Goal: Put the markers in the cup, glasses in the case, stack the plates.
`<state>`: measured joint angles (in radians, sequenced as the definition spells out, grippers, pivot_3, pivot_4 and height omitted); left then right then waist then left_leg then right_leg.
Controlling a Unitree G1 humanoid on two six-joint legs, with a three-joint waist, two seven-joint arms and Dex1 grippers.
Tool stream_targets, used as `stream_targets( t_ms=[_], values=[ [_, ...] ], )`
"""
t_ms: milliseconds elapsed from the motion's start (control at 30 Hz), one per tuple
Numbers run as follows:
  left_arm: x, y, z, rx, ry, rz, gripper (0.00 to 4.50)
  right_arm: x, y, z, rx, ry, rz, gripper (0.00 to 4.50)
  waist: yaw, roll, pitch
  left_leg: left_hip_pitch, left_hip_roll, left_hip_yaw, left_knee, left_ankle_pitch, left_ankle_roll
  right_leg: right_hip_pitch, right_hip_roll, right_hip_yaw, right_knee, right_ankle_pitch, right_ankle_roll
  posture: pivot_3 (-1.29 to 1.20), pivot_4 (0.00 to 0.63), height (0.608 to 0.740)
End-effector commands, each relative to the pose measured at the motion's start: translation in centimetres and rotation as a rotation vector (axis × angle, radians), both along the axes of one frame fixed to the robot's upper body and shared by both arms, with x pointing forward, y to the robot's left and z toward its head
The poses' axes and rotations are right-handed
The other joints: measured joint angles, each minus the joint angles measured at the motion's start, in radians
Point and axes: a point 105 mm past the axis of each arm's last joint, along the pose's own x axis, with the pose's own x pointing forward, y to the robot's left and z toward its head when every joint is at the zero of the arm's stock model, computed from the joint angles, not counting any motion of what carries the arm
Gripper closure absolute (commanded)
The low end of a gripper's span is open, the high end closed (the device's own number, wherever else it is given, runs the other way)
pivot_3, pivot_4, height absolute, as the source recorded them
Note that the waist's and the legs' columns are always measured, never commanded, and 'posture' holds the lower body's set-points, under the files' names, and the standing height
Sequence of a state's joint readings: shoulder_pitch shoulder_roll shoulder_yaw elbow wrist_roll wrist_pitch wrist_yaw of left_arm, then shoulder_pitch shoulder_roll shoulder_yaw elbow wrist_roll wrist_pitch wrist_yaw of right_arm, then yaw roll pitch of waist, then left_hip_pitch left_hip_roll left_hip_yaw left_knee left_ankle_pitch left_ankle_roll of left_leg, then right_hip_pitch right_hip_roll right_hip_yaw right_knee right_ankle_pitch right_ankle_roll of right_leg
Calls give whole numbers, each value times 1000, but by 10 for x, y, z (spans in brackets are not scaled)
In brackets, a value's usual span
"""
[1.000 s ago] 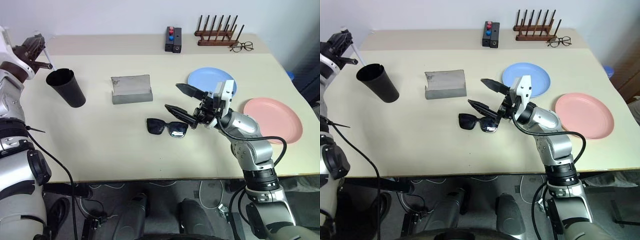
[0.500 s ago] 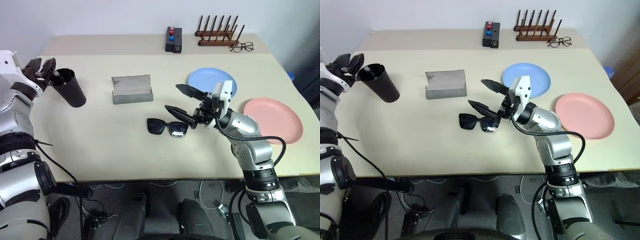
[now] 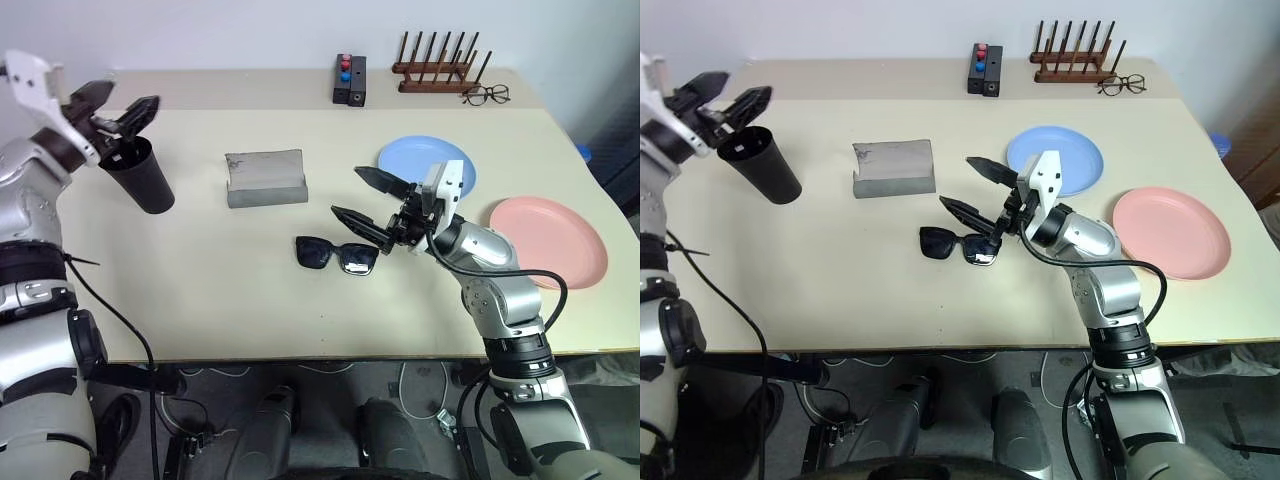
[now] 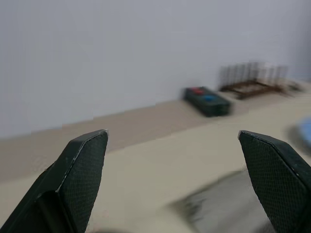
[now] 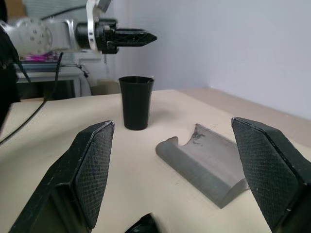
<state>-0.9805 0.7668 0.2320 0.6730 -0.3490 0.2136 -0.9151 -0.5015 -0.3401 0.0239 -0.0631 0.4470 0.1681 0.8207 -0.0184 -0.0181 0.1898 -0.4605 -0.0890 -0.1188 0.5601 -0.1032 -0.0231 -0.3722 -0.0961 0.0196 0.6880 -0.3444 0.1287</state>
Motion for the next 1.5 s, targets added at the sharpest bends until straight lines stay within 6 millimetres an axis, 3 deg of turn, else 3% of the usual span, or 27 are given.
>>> stream_targets(
  t_ms=[33,167,300,567,833,933,1167,1500],
  values=[
    [9,-37,-4,154,34,-134,57,10,-10,9,-3,-63,-79,577,0,0,0,0,0,0,0,0,0,0,0,0,0,0,0,0,150,740],
    [22,-68,-29,260,116,-237,57,18,-18,6,-7,-64,-133,577,-1,0,0,0,0,1,0,0,0,0,0,0,0,0,0,0,150,740],
    [30,-90,-68,351,269,-320,57,16,-19,5,-13,-76,-143,577,-10,0,0,0,0,1,0,0,0,-1,1,0,1,0,0,0,150,740],
    [38,-103,-114,425,413,-274,57,11,-22,3,-13,-85,-172,577,-27,0,0,-1,0,0,0,0,0,-1,1,0,1,0,1,0,150,740],
    [40,-106,-138,483,496,-230,57,8,-24,7,-6,-94,-183,577,-25,0,0,-1,0,0,1,0,0,0,1,0,1,0,1,0,150,740],
    [35,-106,-151,497,545,-246,854,7,-23,9,-6,-102,-181,577,-25,0,0,-1,0,0,1,0,0,0,1,0,1,0,1,0,150,740],
    [32,-106,-160,491,571,-259,4447,6,-21,12,-8,-106,-171,577,-26,0,0,-1,0,0,1,0,0,0,1,0,1,0,1,0,150,740],
    [22,-96,-133,542,552,-384,4485,6,-18,11,-12,-103,-162,577,-27,0,0,0,0,0,1,0,0,0,1,0,2,0,1,0,150,740]
  ],
)
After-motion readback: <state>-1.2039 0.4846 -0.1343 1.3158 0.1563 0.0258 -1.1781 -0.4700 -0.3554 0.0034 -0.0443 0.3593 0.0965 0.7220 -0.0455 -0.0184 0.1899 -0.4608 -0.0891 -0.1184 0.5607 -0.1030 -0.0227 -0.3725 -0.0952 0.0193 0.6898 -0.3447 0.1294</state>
